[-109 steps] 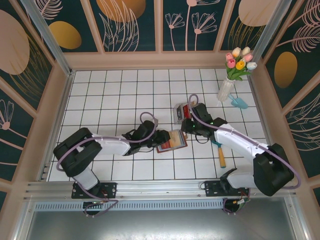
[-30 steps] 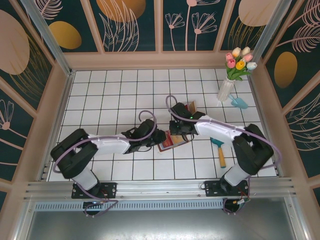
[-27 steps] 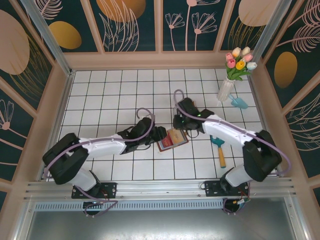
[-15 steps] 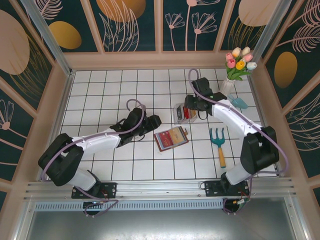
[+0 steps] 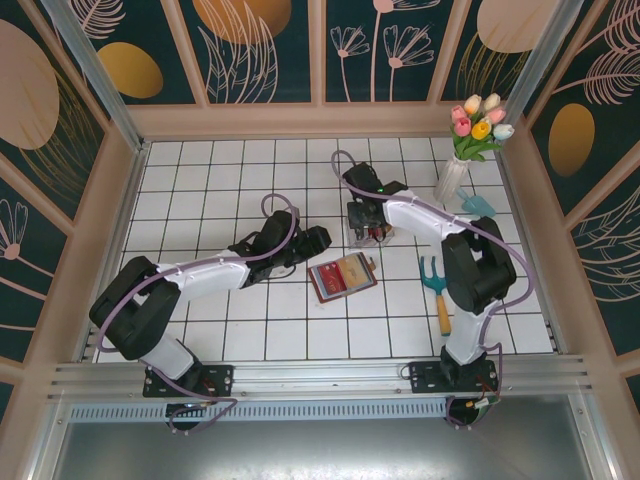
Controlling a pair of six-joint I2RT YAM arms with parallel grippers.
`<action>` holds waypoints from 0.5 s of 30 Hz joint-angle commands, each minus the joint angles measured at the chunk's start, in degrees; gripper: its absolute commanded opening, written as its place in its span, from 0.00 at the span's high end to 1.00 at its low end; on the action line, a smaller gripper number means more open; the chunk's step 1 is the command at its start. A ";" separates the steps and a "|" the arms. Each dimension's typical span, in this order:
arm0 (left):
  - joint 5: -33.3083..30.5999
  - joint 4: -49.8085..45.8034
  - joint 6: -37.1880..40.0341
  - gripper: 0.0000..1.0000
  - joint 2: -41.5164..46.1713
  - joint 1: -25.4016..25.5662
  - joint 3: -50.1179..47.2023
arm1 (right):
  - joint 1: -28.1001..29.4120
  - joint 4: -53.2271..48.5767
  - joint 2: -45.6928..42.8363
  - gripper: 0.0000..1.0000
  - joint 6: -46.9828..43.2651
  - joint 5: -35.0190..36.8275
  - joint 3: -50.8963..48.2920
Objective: Put the credit cards into the card holder
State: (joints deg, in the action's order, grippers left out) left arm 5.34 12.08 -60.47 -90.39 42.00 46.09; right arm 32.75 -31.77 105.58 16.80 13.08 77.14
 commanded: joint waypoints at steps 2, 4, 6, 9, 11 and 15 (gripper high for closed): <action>-0.90 1.38 -1.15 0.30 -0.16 -0.08 -0.26 | 0.81 -2.09 2.56 0.55 -0.91 5.48 2.16; -1.58 1.35 -1.36 0.30 0.35 -0.10 -0.64 | 1.42 -2.24 3.57 0.55 -1.14 6.40 2.49; -2.14 1.22 -1.52 0.30 0.78 -0.08 -1.04 | 2.12 -2.26 4.49 0.55 -1.41 7.84 2.71; -2.33 1.14 -1.56 0.29 1.16 -0.08 -1.34 | 3.03 -2.42 5.80 0.54 -1.13 10.84 2.76; -2.37 1.13 -1.67 0.29 1.18 -0.10 -1.42 | 3.42 -2.69 6.60 0.54 -0.88 12.59 2.75; -2.44 1.11 -1.68 0.29 1.33 -0.12 -1.62 | 4.66 -3.37 7.32 0.54 -0.64 17.20 2.76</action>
State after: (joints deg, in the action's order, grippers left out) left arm 3.92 12.23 -61.76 -90.37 42.00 45.30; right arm 36.88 -32.05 111.24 16.38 24.99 79.05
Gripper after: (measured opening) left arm 0.708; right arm 0.458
